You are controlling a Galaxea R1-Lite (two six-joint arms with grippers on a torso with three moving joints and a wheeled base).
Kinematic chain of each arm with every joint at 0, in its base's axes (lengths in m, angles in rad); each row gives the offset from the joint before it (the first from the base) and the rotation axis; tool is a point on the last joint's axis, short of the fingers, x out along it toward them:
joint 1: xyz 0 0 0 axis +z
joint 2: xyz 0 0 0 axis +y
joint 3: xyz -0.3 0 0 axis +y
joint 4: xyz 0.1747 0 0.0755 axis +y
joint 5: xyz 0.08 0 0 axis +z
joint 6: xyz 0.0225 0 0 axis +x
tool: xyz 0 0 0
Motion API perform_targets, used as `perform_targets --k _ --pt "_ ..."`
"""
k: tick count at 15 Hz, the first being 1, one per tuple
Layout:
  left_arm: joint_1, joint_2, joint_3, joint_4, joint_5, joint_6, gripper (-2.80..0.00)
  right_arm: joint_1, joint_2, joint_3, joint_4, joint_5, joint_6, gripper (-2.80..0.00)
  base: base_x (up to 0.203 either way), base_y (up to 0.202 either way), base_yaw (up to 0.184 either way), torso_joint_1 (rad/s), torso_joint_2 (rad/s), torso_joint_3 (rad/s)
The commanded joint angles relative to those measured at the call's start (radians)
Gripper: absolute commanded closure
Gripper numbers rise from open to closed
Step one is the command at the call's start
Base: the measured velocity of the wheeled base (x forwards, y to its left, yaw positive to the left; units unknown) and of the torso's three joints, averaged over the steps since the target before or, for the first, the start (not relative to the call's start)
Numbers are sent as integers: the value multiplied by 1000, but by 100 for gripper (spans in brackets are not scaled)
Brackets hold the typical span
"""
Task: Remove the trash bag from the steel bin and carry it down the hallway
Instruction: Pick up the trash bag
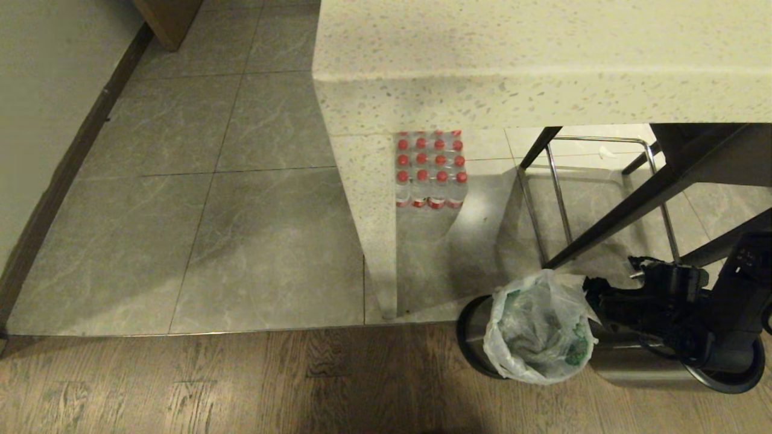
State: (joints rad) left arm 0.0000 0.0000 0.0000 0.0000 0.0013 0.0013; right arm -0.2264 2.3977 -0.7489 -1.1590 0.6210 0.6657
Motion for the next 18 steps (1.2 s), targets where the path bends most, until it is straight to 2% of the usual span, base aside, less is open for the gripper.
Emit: perform_targets --k 1,3,8,9,18 --pt "0 0 0 0 0 0 0 2 0 -1 -21 20 15 -280 0 0 0 0 0 0" --pt "0 0 0 0 0 0 0 7 -6 -3 -45 34 46 -280 0 0 0 0 0 0" --pt "0 0 0 0 0 0 0 15 13 11 -75 40 48 -280 0 0 0 0 0 0" --pt "0 0 1 0 0 0 0 19 15 3 -78 37 54 0 0 0 0 0 0 0" --pt "0 0 0 0 0 0 0 21 17 -11 -86 40 52 0 0 0 0 0 0 0"
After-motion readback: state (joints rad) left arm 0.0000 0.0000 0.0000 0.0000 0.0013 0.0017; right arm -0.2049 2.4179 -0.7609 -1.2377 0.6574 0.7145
